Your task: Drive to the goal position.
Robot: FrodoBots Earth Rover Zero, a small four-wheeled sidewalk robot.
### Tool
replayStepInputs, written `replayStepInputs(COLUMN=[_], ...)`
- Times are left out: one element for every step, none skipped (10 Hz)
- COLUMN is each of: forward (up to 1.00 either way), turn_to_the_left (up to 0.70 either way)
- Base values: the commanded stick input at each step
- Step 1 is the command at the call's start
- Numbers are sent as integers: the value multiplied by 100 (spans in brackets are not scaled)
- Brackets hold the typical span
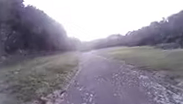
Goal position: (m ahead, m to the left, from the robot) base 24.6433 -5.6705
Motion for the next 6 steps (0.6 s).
replayStepInputs(forward=[70,70,70,70,70,70], turn_to_the_left=[0,0,0,0,0,0])
